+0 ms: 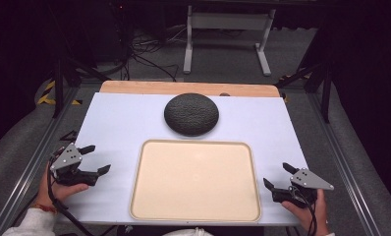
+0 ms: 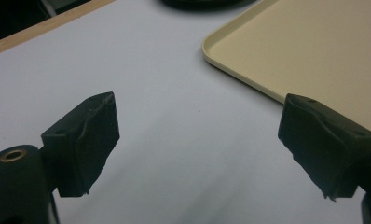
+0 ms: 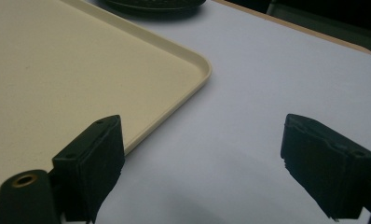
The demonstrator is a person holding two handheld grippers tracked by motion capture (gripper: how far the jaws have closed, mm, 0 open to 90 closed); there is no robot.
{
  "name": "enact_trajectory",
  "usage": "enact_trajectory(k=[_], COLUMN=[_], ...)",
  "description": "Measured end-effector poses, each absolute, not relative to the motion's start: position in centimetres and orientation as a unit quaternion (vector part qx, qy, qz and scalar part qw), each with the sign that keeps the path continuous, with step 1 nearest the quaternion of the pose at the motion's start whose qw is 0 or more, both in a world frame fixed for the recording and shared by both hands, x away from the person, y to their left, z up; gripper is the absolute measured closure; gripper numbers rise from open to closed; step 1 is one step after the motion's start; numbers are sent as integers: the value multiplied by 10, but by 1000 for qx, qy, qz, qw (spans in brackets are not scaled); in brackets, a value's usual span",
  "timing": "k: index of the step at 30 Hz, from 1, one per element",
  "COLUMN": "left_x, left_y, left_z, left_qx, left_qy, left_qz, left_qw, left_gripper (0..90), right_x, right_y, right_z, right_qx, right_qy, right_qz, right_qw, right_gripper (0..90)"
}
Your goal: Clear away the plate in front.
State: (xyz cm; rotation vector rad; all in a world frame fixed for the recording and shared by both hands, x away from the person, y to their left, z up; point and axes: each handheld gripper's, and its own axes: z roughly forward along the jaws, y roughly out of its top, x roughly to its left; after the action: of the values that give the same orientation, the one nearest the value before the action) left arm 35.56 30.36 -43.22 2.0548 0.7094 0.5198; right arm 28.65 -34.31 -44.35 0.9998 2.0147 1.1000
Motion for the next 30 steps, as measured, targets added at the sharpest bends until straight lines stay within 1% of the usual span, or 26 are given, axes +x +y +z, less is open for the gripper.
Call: enact_trajectory(k=[1,4,5,6,7,8,9,11,13,14,16,17,21,22,30], left_x=[359,366,368,368,369,369,370,376,381,384,389,391,397,399,412], left_y=[302,297,296,296,295,293,291,287,284,282,279,277,274,273,262], left_z=[-431,-430,-430,-429,-427,-424,-422,-420,-421,-421,-421,-421,-417,-415,-404], left_qx=[832,835,837,836,840,843,842,848,856,857,862,864,865,864,860], left_qy=[282,284,283,283,272,264,264,260,253,251,247,246,243,242,233], left_qz=[211,217,216,217,211,221,226,217,208,213,199,207,208,216,218], left_qw=[430,418,416,418,419,414,412,407,401,396,396,388,387,385,399], left_gripper=[157,112,118,126,170,210,169,125,135,134,133,132,115,111,93], right_x=[287,290,292,294,295,298,300,305,307,308,310,311,313,313,313], right_y=[-343,-344,-344,-343,-343,-342,-341,-338,-336,-335,-332,-331,-325,-323,-312], right_z=[-443,-441,-441,-440,-440,-439,-439,-438,-435,-434,-431,-429,-425,-425,-425], right_qx=[380,383,384,384,382,382,382,383,383,384,387,388,383,380,365], right_qy=[763,761,761,762,763,765,765,766,767,768,766,766,767,769,778], right_qz=[418,420,420,417,415,414,414,417,416,418,421,422,425,425,425], right_qw=[314,314,313,314,314,313,312,303,302,299,292,292,291,291,285], right_gripper=[138,138,140,140,141,142,142,142,142,143,143,143,142,142,141])
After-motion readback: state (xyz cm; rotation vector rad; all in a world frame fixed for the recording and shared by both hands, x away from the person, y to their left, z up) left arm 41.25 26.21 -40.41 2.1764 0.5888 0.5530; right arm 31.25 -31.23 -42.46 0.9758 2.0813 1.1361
